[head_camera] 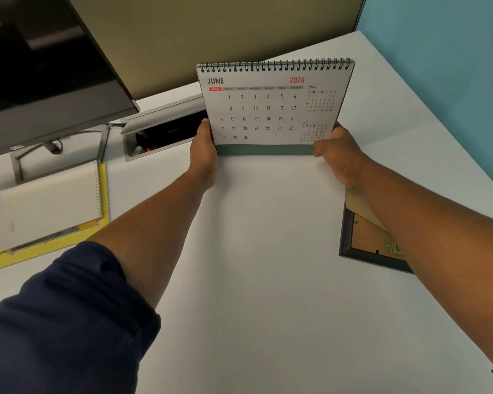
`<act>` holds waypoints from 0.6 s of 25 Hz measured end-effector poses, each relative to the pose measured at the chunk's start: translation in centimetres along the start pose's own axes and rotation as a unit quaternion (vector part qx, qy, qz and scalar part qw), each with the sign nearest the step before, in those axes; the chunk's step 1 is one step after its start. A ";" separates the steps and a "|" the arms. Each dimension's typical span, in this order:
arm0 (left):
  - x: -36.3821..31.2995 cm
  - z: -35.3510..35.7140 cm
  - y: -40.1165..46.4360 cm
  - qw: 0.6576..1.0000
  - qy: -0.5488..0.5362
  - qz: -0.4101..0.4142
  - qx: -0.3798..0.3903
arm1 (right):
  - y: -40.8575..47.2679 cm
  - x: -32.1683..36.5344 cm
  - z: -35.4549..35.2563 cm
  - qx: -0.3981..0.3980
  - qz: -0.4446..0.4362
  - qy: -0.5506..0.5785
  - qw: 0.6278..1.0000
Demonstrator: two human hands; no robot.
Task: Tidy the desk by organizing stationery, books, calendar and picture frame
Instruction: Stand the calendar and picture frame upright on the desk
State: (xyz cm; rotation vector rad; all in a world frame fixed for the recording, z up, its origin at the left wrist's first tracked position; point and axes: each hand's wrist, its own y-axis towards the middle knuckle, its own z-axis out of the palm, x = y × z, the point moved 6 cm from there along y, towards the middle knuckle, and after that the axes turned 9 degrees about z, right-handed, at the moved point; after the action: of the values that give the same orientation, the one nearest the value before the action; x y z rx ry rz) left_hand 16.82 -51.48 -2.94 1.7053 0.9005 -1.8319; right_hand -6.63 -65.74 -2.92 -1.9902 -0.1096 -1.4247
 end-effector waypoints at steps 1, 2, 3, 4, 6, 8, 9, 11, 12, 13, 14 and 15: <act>0.1 0.1 -0.4 1.000 0.007 0.002 -0.009 | -0.1 0.0 0.0 0.001 0.001 0.004 1.000; 0.2 0.1 -0.6 1.000 0.011 0.006 -0.018 | -0.2 0.0 0.1 0.001 0.002 0.006 1.000; 0.4 0.1 -0.8 0.999 0.012 0.008 -0.028 | -0.3 -0.1 0.2 0.000 0.003 0.006 1.000; 0.6 0.2 -1.0 0.999 0.012 0.011 -0.037 | -0.3 -0.1 0.2 -0.003 0.003 0.004 1.000; 0.6 0.2 -1.2 0.999 0.014 0.020 -0.048 | -0.4 -0.2 0.4 -0.008 -0.001 -0.004 1.000; 0.4 0.2 -1.4 0.997 0.013 0.028 -0.064 | -0.4 0.0 0.5 -0.008 -0.006 -0.016 1.000; 0.3 0.1 -1.5 0.997 0.013 0.035 -0.070 | -0.4 0.0 0.5 -0.007 -0.007 -0.014 1.000; 0.3 -0.1 -1.5 0.996 0.016 0.056 -0.065 | -0.6 -0.1 0.4 -0.009 -0.009 0.005 1.000; 0.3 -0.3 -1.6 0.996 0.017 0.062 -0.057 | -0.7 -0.1 0.3 -0.014 -0.009 0.015 1.000; 0.5 -0.5 -1.8 0.996 0.020 0.064 -0.052 | -0.8 -0.2 0.1 -0.024 -0.010 0.024 0.999; 0.7 -0.7 -2.2 0.997 0.021 0.063 -0.049 | -0.9 -0.4 -0.2 -0.035 -0.011 0.034 0.999; 1.0 -0.9 -2.6 0.996 0.027 0.064 -0.051 | -1.0 -0.6 -0.4 -0.043 -0.013 0.046 0.998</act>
State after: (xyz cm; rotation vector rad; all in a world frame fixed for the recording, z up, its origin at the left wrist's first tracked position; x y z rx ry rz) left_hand 15.41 -48.97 -3.60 1.7156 0.8701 -1.6354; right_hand -7.61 -65.01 -2.88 -1.9939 -0.0343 -1.5599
